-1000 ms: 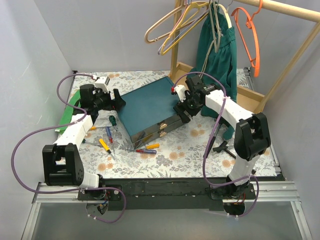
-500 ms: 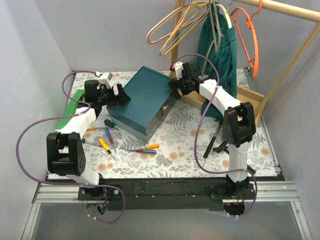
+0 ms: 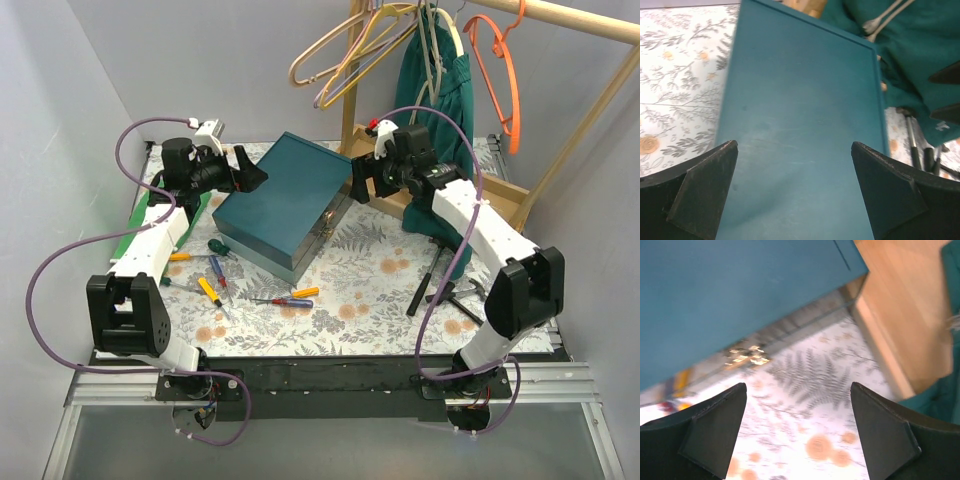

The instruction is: Sort the tools into containers

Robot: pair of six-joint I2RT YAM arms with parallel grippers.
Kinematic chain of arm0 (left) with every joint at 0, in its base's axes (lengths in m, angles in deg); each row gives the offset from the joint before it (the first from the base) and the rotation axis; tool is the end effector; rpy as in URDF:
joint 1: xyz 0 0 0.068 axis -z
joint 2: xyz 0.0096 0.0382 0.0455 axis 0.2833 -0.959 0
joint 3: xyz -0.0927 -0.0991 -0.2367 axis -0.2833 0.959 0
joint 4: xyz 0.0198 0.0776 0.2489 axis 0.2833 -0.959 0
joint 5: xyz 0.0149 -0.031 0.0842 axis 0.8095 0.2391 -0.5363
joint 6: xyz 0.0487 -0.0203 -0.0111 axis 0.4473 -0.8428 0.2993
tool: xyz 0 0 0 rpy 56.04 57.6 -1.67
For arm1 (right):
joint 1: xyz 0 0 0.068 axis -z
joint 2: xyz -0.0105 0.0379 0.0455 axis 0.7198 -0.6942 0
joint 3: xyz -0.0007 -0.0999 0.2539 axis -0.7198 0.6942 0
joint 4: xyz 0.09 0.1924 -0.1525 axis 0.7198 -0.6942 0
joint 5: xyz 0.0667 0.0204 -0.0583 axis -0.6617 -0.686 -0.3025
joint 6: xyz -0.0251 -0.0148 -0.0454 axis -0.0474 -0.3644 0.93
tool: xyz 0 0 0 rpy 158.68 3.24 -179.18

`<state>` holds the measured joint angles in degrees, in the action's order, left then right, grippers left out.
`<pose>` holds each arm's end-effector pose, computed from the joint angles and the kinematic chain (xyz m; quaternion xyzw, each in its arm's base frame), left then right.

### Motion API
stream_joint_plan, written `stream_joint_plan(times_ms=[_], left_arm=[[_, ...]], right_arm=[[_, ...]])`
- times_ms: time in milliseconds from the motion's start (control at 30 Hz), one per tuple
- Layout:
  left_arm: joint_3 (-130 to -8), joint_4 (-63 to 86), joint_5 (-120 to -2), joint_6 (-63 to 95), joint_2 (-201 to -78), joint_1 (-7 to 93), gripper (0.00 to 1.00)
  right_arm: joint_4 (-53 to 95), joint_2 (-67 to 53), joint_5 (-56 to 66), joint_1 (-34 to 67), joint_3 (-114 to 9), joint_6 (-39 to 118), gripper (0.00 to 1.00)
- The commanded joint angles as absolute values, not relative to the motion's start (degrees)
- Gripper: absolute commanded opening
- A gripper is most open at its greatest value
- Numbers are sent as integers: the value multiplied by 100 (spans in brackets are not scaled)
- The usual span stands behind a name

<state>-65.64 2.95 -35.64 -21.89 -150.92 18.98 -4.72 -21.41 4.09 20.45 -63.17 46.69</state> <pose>0.3515 -0.0352 0.3134 -0.1816 0.8009 -0.4464 0.3554 0.3458 0.1714 0.3332 -0.2304 0.8561 0.1655 0.4319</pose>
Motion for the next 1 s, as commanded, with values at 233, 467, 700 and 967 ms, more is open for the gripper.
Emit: stream_joint_plan(times_ms=[233, 467, 700, 967], left_arm=[[-6378, 45, -3433, -2452, -14676, 1962, 98], [-6071, -17, -3653, -2329, -14465, 1953, 98], [-5702, -69, -3715, -2215, -14245, 1962, 98], [-5490, -26, -3680, -2276, -14122, 1962, 98]], right_arm=[[-440, -2601, -432, 2063, -6370, 3207, 91], [-511, -3015, -599, 2055, -6599, 2899, 90], [-467, -3094, -757, 2055, -6573, 2802, 90], [-546, -3085, -872, 1976, -6660, 2749, 90]])
